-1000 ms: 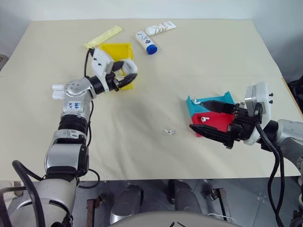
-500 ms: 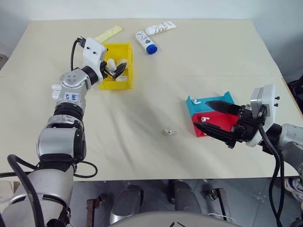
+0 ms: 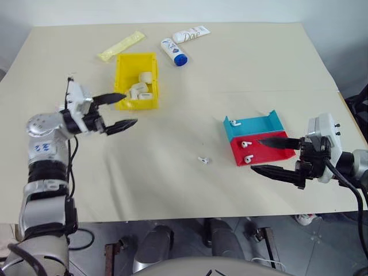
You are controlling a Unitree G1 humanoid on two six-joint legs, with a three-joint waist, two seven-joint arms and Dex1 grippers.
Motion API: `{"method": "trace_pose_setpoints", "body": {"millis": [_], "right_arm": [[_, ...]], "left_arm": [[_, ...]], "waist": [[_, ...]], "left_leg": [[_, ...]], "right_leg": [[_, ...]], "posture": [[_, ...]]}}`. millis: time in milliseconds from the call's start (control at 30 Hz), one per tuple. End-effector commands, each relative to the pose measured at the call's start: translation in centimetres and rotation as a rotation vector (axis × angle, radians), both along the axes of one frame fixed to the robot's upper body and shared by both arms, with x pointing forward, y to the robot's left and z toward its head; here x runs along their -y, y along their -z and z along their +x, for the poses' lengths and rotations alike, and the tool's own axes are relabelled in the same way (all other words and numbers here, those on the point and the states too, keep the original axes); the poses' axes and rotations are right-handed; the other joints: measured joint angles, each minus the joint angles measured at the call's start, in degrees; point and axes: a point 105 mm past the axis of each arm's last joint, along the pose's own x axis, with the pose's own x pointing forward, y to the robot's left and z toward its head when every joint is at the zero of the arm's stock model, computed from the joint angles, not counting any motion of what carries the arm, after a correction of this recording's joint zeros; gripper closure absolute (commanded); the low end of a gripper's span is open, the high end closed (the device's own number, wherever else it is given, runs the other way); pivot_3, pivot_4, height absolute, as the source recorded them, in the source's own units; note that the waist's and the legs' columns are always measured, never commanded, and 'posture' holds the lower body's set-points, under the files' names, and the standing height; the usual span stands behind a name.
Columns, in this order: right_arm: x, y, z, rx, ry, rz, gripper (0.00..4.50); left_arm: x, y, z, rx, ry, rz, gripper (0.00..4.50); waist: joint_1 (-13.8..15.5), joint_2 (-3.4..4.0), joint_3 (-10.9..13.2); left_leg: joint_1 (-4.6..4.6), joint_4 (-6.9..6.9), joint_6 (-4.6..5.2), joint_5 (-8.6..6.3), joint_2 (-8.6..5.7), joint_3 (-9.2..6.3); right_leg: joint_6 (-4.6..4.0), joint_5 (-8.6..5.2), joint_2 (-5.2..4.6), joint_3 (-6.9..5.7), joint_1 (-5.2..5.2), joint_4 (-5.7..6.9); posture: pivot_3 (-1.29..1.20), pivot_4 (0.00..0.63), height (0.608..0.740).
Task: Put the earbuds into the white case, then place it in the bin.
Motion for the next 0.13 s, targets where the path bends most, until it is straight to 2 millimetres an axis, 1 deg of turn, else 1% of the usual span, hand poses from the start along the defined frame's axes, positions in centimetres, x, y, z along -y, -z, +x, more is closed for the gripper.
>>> {"method": "trace_pose_setpoints", "body": {"millis": [33, 67, 133], "right_arm": [[2.0, 0.2, 0.1, 0.023, -0.018, -0.086, 0.00], [2.7, 0.6, 0.3, 0.016, -0.010, -0.113, 0.00], [3.5, 1.1, 0.6, 0.015, -0.002, -0.142, 0.00]], "left_arm": [[-2.3, -0.6, -1.1, 0.003, -0.071, 0.008, 0.02], [-2.9, -0.3, -1.1, -0.013, -0.112, 0.024, 0.02], [-2.8, -0.2, -1.3, -0.004, -0.114, 0.027, 0.02]], "waist": [[0.09, 0.02, 0.00], [0.09, 0.02, 0.00], [0.14, 0.03, 0.01]], "left_leg": [[0.01, 0.00, 0.00, 0.00, 0.00, 0.00], [0.01, -0.01, 0.00, 0.00, -0.01, 0.01], [0.03, -0.01, 0.00, -0.01, -0.02, 0.01]], "right_leg": [[0.00, 0.00, 0.00, 0.00, 0.00, 0.00], [0.00, 0.00, -0.01, 0.00, 0.01, -0.01], [-0.01, 0.00, -0.01, 0.01, 0.02, 0.00]], "posture": [[0.00, 0.150, 0.740], [0.00, 0.150, 0.740], [0.00, 0.150, 0.740]]}}
